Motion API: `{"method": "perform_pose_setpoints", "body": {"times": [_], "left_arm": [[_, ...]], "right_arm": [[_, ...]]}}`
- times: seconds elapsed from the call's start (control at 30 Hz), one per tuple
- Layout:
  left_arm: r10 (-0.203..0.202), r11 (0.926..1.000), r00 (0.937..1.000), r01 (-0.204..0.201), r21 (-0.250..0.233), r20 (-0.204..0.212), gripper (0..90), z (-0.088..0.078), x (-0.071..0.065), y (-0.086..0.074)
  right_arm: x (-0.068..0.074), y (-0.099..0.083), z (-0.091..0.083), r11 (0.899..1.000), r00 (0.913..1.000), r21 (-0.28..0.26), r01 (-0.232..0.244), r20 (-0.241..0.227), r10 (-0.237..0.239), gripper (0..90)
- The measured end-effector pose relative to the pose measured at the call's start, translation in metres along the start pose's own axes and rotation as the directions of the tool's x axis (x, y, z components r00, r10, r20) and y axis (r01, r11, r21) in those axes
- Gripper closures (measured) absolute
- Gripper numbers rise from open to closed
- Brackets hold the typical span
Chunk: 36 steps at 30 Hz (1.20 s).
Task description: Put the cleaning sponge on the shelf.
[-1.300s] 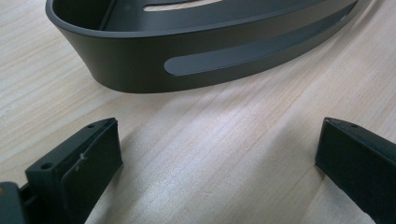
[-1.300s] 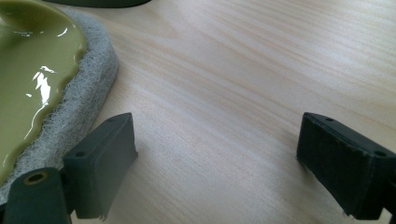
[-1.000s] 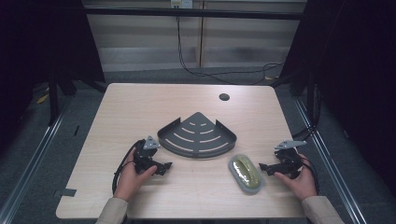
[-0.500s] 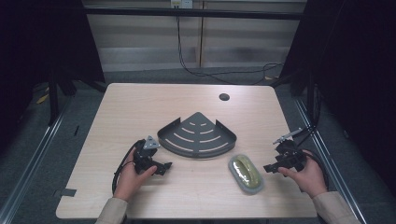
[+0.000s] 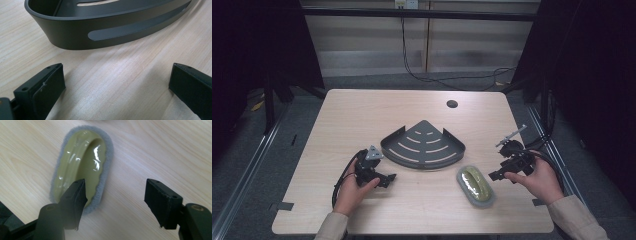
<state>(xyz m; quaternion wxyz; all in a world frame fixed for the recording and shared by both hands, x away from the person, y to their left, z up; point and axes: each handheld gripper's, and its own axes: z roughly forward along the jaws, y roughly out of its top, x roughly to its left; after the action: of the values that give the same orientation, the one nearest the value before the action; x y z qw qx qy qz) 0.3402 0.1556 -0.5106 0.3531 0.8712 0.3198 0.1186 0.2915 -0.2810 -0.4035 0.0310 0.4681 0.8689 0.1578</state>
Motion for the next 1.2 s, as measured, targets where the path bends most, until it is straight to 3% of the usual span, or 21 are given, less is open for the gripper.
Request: {"method": "perform_pose_setpoints", "body": {"times": [0.93, 1.13, 1.2], "left_arm": [[-0.001, 1.0, 1.0, 0.001, -0.004, -0.007, 0.0, 0.0, 0.0, 0.0], [-0.001, 1.0, 1.0, 0.001, -0.005, -0.007, 0.0, 0.0, 0.0, 0.0], [-0.001, 1.0, 1.0, 0.001, -0.006, -0.005, 0.0, 0.0, 0.0, 0.0]], "right_arm": [[0.036, 0.027, 0.025, 0.992, 0.9951, 0.078, 0.094, -0.038, -0.091, 43.0], [0.043, 0.029, 0.036, 0.986, 0.993, 0.119, 0.117, -0.03, -0.114, 52.5], [0.044, 0.029, 0.04, 0.982, 0.9925, 0.143, 0.122, -0.014, -0.121, 60.5]]}}
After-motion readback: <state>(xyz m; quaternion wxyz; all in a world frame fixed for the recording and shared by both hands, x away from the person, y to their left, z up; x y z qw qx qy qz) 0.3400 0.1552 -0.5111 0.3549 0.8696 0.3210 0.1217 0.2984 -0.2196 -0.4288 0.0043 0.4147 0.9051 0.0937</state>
